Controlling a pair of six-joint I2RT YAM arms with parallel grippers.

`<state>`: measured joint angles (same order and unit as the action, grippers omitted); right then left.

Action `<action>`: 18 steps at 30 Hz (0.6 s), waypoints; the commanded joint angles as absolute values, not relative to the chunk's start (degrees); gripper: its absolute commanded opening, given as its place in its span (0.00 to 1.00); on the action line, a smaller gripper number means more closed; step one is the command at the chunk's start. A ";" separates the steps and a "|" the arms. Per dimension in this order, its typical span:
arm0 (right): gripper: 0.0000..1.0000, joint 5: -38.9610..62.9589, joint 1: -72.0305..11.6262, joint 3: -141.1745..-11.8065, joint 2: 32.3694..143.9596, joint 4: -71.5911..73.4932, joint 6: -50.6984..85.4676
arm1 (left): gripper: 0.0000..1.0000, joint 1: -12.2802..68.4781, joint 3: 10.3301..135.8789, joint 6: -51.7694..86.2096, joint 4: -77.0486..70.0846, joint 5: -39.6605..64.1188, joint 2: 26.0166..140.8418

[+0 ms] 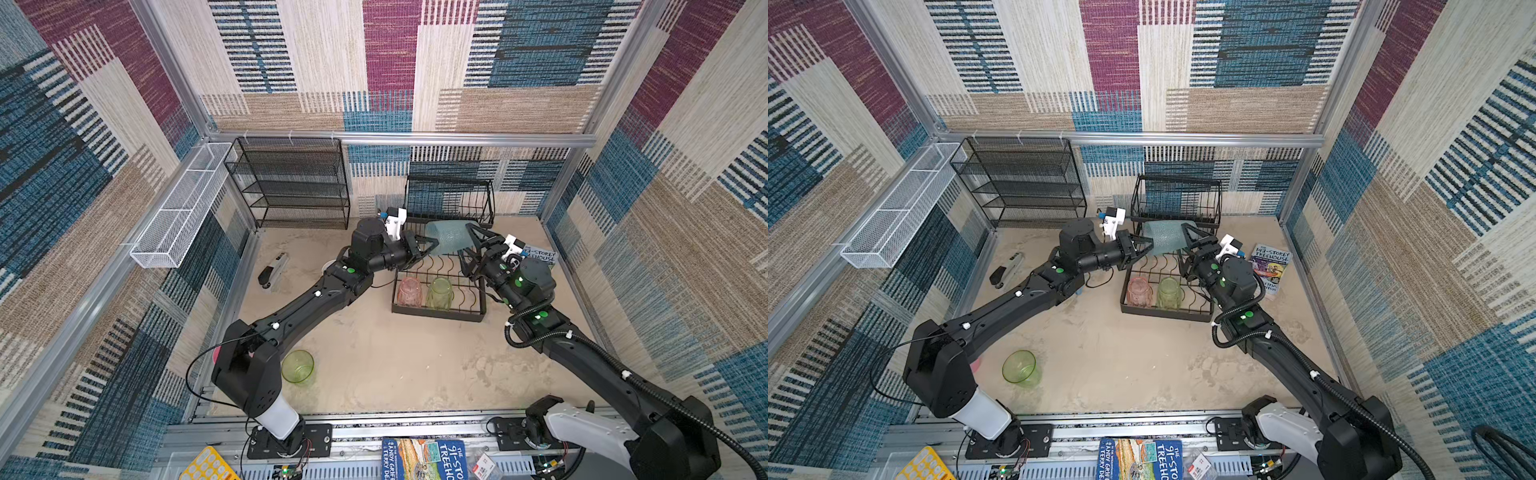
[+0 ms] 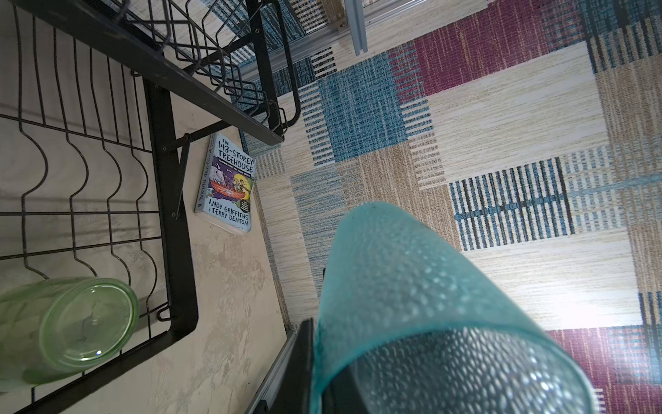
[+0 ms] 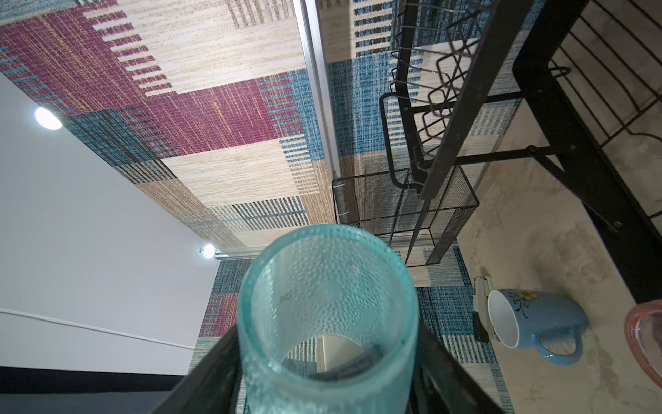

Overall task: Load cups into a dish rack
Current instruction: Pick up the cup from the middle-left of the table.

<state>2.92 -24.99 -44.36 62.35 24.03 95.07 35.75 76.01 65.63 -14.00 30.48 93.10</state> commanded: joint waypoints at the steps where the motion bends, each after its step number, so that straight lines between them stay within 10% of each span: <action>1: 0.62 1.54 -24.70 -44.89 62.40 23.87 94.60 | 0.00 35.72 76.88 65.92 -16.92 32.04 93.50; 9: 0.50 -1.48 -24.62 -46.43 61.53 20.83 88.82 | 0.01 35.69 77.70 64.56 -14.98 32.69 93.68; 18: 0.43 -7.62 -24.61 -47.81 59.79 16.59 78.20 | 0.35 34.65 77.42 63.22 -11.99 32.70 92.91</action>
